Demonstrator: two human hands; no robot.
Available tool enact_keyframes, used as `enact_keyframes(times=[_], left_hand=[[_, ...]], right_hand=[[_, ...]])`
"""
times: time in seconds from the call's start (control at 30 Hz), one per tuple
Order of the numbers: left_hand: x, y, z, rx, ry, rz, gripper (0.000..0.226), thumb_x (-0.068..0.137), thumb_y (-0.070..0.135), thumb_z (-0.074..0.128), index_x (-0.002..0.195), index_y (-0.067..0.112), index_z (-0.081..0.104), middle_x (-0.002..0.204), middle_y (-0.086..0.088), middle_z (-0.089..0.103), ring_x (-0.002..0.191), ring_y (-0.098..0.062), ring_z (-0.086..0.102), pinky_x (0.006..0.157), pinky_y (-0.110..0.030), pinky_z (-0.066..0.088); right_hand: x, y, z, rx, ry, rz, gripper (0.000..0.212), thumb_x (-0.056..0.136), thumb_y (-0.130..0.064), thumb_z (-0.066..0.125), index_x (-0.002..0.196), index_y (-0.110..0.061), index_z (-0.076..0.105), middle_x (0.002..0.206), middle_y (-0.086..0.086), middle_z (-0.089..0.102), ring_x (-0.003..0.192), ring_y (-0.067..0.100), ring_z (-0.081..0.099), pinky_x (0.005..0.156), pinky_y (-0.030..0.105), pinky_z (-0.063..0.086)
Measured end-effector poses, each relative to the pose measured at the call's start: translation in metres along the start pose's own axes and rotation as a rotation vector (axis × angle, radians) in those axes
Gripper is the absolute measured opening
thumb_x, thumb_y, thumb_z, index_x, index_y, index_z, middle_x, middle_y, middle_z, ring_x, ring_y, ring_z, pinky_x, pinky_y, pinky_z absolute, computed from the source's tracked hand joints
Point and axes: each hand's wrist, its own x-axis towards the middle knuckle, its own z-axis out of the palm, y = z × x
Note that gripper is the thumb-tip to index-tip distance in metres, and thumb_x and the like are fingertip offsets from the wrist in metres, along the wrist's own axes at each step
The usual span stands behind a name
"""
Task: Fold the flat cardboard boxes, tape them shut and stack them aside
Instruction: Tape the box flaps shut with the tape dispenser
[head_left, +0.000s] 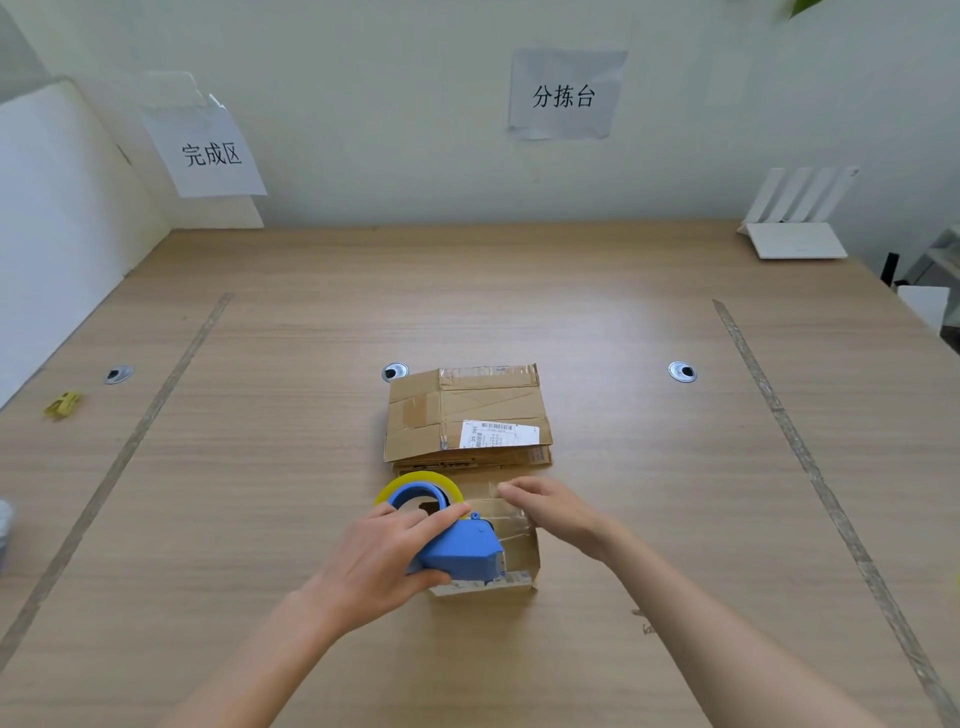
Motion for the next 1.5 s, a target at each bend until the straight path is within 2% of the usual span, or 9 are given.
enact_keyframes(times=[0.07, 0.13, 0.23, 0.4, 0.7, 1.0, 1.13, 1.37, 1.5], left_hand=[[0.0, 0.001, 0.0, 0.001, -0.006, 0.0, 0.08, 0.091, 0.053, 0.064, 0.157, 0.043, 0.019, 0.12, 0.013, 0.063, 0.098, -0.01, 0.058, 0.09, -0.023, 0.041], [0.0, 0.0, -0.001, -0.009, -0.011, -0.005, 0.08, 0.092, 0.053, 0.063, 0.157, 0.043, 0.017, 0.122, 0.014, 0.062, 0.1, -0.01, 0.058, 0.092, -0.022, 0.04], [-0.002, 0.0, -0.001, -0.022, -0.009, -0.014, 0.078, 0.092, 0.054, 0.062, 0.156, 0.045, 0.017, 0.124, 0.015, 0.062, 0.101, -0.011, 0.058, 0.092, -0.023, 0.041], [-0.001, 0.0, -0.003, -0.056, 0.01, -0.021, 0.077, 0.091, 0.053, 0.065, 0.155, 0.045, 0.023, 0.121, 0.015, 0.065, 0.098, -0.01, 0.059, 0.09, -0.02, 0.039], [0.005, 0.001, -0.001, -0.086, -0.011, -0.005, 0.078, 0.092, 0.058, 0.06, 0.154, 0.05, 0.013, 0.127, 0.017, 0.061, 0.103, -0.008, 0.057, 0.09, -0.018, 0.036], [0.001, -0.013, -0.006, -0.133, 0.01, -0.007, 0.084, 0.087, 0.056, 0.066, 0.153, 0.054, 0.014, 0.137, 0.017, 0.057, 0.108, -0.008, 0.059, 0.088, -0.017, 0.039], [-0.002, -0.019, -0.014, -0.133, -0.006, -0.023, 0.085, 0.087, 0.055, 0.067, 0.154, 0.051, 0.015, 0.139, 0.02, 0.055, 0.113, -0.009, 0.058, 0.088, -0.019, 0.04], [0.001, -0.028, -0.037, -0.143, -0.046, -0.107, 0.078, 0.081, 0.062, 0.064, 0.15, 0.054, 0.029, 0.114, 0.024, 0.064, 0.077, 0.008, 0.051, 0.065, -0.007, 0.035], [-0.002, -0.03, -0.036, -0.15, -0.108, -0.121, 0.076, 0.08, 0.064, 0.061, 0.149, 0.053, 0.031, 0.109, 0.026, 0.063, 0.08, 0.001, 0.053, 0.064, -0.006, 0.034]], right_hand=[[-0.002, 0.005, -0.002, 0.068, 0.049, -0.056, 0.023, 0.101, -0.038, 0.062, 0.109, -0.019, 0.071, 0.101, -0.008, 0.069, 0.091, 0.004, 0.062, 0.076, 0.016, 0.049], [-0.005, 0.01, -0.005, 0.148, 0.129, -0.107, 0.018, 0.099, -0.032, 0.066, 0.101, -0.015, 0.073, 0.091, -0.003, 0.071, 0.086, 0.007, 0.063, 0.078, 0.022, 0.055], [-0.014, 0.015, -0.009, 0.25, 0.206, -0.157, 0.016, 0.1, -0.024, 0.065, 0.098, -0.01, 0.073, 0.102, 0.009, 0.076, 0.096, 0.017, 0.07, 0.096, 0.036, 0.058], [-0.032, 0.032, -0.001, 0.225, 0.369, -0.171, 0.014, 0.095, -0.031, 0.07, 0.091, -0.019, 0.075, 0.092, -0.005, 0.078, 0.092, 0.009, 0.073, 0.091, 0.033, 0.058], [-0.042, 0.044, 0.024, 0.539, 0.406, -0.211, 0.017, 0.104, -0.022, 0.058, 0.099, -0.006, 0.064, 0.107, 0.006, 0.078, 0.106, 0.019, 0.073, 0.09, 0.026, 0.059], [-0.039, 0.034, 0.024, 0.434, 0.401, -0.11, 0.018, 0.1, -0.03, 0.063, 0.093, -0.013, 0.064, 0.1, 0.005, 0.074, 0.099, 0.012, 0.074, 0.093, 0.033, 0.059], [-0.038, 0.026, 0.033, 0.273, 0.473, -0.06, 0.018, 0.097, -0.034, 0.062, 0.089, -0.018, 0.065, 0.101, 0.002, 0.073, 0.093, 0.008, 0.072, 0.083, 0.028, 0.06], [-0.043, 0.026, 0.046, 0.078, 0.528, -0.045, 0.023, 0.098, -0.036, 0.059, 0.086, -0.016, 0.059, 0.102, 0.0, 0.061, 0.095, 0.013, 0.064, 0.073, 0.029, 0.049], [-0.042, 0.036, 0.063, 0.097, 0.572, -0.094, 0.019, 0.1, -0.03, 0.058, 0.085, -0.018, 0.055, 0.096, 0.001, 0.061, 0.093, 0.016, 0.066, 0.066, 0.024, 0.045]])
